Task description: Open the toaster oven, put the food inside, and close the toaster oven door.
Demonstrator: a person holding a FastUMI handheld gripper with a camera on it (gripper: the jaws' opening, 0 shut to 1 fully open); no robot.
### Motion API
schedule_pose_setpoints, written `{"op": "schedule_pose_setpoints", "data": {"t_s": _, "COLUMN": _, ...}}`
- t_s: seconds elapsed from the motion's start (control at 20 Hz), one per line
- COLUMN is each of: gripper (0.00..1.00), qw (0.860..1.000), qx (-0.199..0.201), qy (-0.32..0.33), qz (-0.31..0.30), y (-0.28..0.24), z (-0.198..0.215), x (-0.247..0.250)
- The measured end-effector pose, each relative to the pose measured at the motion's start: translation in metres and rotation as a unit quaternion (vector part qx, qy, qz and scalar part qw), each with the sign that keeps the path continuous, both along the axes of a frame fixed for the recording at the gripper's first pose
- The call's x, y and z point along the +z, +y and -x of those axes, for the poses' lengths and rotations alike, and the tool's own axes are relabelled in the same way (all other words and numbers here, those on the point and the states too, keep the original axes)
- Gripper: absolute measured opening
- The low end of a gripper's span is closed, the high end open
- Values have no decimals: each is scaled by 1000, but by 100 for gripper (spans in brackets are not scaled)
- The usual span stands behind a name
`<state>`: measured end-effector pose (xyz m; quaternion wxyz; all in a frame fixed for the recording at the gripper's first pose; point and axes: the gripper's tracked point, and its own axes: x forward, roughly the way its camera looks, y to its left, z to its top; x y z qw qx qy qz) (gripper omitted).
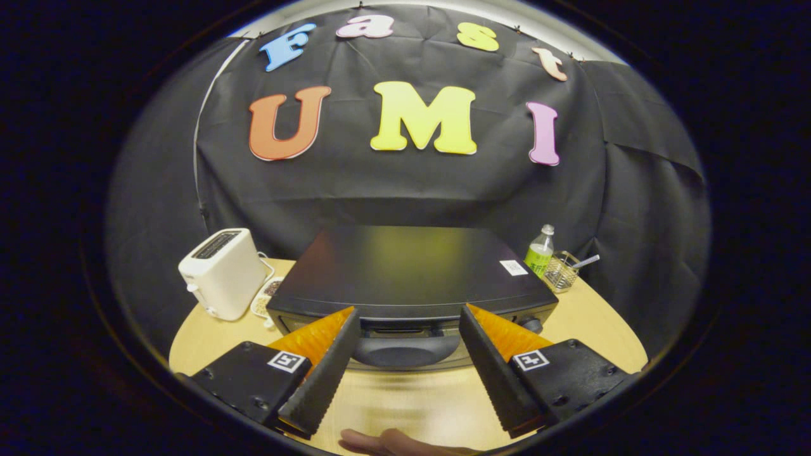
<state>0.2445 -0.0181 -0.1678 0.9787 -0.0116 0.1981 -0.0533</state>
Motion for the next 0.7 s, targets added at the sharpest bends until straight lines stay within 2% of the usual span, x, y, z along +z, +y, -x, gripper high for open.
{"op": "schedule_pose_setpoints", "data": {"t_s": 0.15, "gripper": 100, "qw": 998, "qx": 15, "qy": 43, "qz": -32, "y": 5, "z": -13, "x": -25}}
{"op": "schedule_pose_setpoints", "data": {"t_s": 0.4, "gripper": 100, "qw": 999, "qx": 16, "qy": 35, "qz": -29, "y": 7, "z": -13, "x": -23}}
{"op": "schedule_pose_setpoints", "data": {"t_s": 0.7, "gripper": 100, "qw": 999, "qx": 17, "qy": 41, "qz": -26, "y": 9, "z": 24, "x": -38}}
